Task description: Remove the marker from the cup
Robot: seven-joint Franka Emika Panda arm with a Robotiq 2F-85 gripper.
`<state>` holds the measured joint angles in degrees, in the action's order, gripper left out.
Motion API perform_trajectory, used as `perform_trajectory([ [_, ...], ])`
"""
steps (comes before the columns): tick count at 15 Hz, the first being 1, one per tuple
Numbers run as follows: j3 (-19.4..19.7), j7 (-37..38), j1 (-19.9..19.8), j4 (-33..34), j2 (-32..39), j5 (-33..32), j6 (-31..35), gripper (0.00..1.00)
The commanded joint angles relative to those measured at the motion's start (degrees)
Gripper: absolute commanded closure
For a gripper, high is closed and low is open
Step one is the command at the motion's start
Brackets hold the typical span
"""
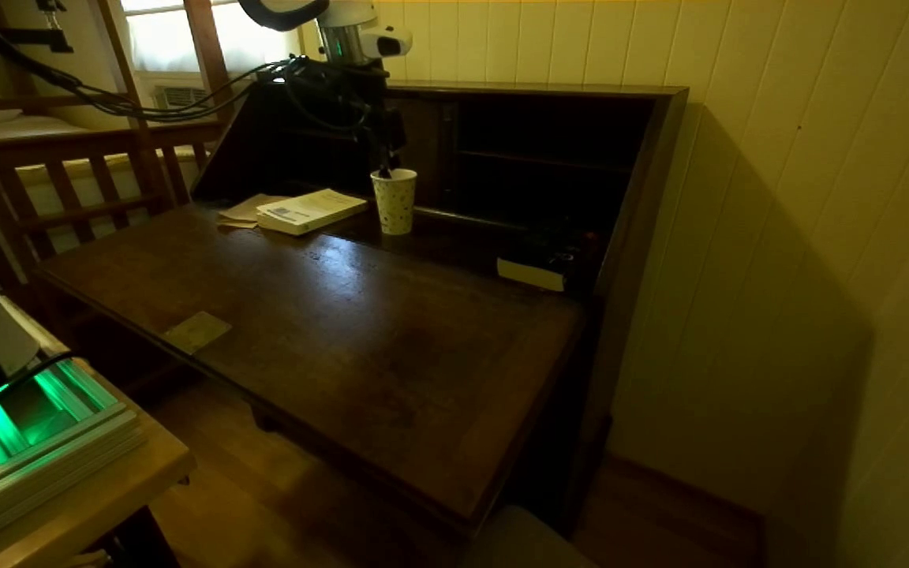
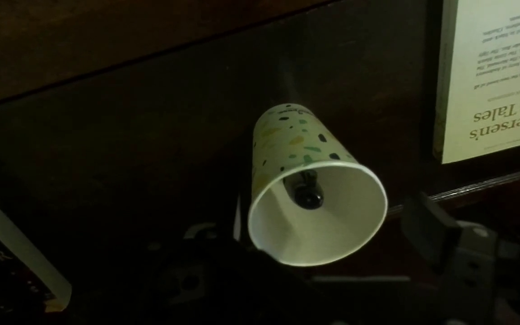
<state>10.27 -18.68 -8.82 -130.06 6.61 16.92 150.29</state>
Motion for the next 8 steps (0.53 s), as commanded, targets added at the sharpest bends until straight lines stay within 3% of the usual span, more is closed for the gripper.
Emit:
perform_trajectory([
  [1,-1.6,0.8,-1.2,1.6,1.8,0.7,0.8,0.21],
  [2,-1.6,0.8,-1.3,1.7,2.0,0.7,0.8,0.35],
  [4,-1.8,0.8,-1.4,1.9,2.5,0.7,0.9,0.30],
  [5,-1.9,0.8,-1.5,1.9,2.6,0.7,0.9,0.41],
  [6,-1.9,0.9,-1.5,2.0,2.8,0.6,1.0,0.41],
  [8,-2.0,0.8,-1.7,2.1,3.2,0.5,1.3,0.51],
])
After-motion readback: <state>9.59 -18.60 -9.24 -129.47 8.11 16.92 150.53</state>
